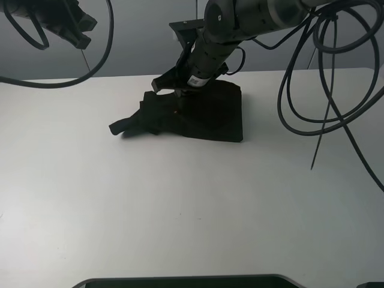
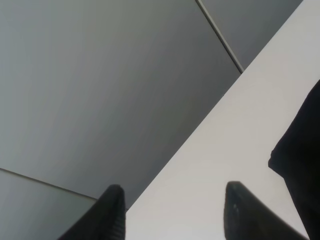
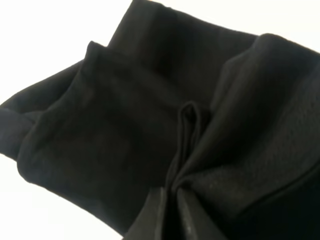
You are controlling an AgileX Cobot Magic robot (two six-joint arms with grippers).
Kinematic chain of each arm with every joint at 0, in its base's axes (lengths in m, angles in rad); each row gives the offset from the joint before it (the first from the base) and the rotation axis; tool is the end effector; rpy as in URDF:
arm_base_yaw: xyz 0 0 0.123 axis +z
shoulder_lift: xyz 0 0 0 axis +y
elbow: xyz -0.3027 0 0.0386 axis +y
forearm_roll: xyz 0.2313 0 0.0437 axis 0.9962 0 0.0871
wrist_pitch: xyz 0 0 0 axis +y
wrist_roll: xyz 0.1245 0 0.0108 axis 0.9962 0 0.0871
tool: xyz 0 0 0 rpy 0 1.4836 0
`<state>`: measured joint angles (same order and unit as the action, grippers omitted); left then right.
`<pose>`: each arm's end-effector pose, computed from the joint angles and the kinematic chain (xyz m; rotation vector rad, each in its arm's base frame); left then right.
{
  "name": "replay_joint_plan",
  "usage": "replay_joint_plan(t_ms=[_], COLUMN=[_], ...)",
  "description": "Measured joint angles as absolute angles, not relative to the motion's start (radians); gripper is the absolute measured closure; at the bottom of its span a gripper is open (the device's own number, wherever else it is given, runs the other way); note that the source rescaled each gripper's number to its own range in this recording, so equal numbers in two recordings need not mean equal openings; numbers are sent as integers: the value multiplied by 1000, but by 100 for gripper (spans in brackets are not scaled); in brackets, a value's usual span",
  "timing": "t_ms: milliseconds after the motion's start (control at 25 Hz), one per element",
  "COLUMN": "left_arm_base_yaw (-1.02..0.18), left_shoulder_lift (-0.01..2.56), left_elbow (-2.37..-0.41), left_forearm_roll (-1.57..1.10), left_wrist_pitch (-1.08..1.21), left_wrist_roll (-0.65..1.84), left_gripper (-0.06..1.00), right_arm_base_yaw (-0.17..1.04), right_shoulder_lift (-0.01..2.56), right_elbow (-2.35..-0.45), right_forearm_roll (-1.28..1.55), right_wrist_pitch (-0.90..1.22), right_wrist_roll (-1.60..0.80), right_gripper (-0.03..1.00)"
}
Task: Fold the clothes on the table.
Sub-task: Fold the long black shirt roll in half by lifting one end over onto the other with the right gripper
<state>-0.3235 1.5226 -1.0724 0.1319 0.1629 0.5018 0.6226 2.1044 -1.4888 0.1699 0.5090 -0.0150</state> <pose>0.3416 -0.1117 0.3033 0.9549 1.8726 0.2084 0.3719 0.2796 0.1592 -0.6696 2.5596 0.3715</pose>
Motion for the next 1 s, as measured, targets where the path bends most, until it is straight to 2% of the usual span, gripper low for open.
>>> replay_joint_plan(t_ms=[680,1000], left_arm_base_yaw=[-323,-375], left_shoulder_lift=[1523,1523], left_elbow=[-1072,-1072], left_forearm_roll=[102,91], left_wrist_pitch=[163,162], left_wrist_roll=[502,502], left_gripper=[36,36], right_arm_base_yaw=[707,721], right_shoulder_lift=[2104,2141], right_elbow=[-1515,-1520], right_forearm_roll=[309,332], right_wrist_pitch=[442,410], right_wrist_roll=[-123,-141], right_gripper=[95,95])
